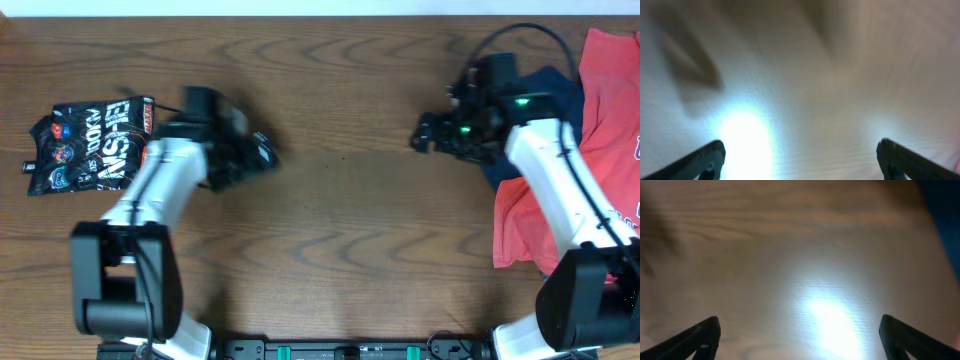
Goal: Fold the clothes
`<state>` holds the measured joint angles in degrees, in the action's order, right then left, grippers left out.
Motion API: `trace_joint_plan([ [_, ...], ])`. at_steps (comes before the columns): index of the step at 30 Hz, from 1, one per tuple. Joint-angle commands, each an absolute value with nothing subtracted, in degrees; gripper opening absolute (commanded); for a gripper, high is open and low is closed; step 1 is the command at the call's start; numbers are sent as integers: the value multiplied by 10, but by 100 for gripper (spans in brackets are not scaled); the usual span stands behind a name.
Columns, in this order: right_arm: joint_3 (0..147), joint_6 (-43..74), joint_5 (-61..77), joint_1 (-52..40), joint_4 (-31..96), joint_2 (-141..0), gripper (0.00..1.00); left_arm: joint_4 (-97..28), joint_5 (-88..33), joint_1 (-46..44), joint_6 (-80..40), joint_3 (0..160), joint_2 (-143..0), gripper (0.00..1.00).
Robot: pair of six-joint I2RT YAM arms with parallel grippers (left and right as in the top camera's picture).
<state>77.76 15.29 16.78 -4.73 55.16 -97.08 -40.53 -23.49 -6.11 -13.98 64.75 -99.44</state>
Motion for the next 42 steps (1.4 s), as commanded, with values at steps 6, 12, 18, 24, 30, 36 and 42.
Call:
trace_joint_plan([
  [6,778,84,109,47,755,-961,99,-635,-168,-89,-101,651,-972,98],
  [12,745,77,109,58,775,-885,99,-683,-75,-94,-131,621,-849,98],
  [18,601,131,75,43,616,-642,99,-596,-28,-130,-172,519,-586,98],
  [24,454,147,4,20,448,-341,99,-486,-4,-144,-181,475,-322,98],
  [30,445,147,4,20,512,-159,99,-490,-4,-144,-181,475,-164,98],
  [36,445,147,4,20,582,-72,99,-494,-4,-144,-181,475,-103,98],
  [42,444,154,4,20,670,-66,99,-516,-4,-144,-181,475,-103,98],
])
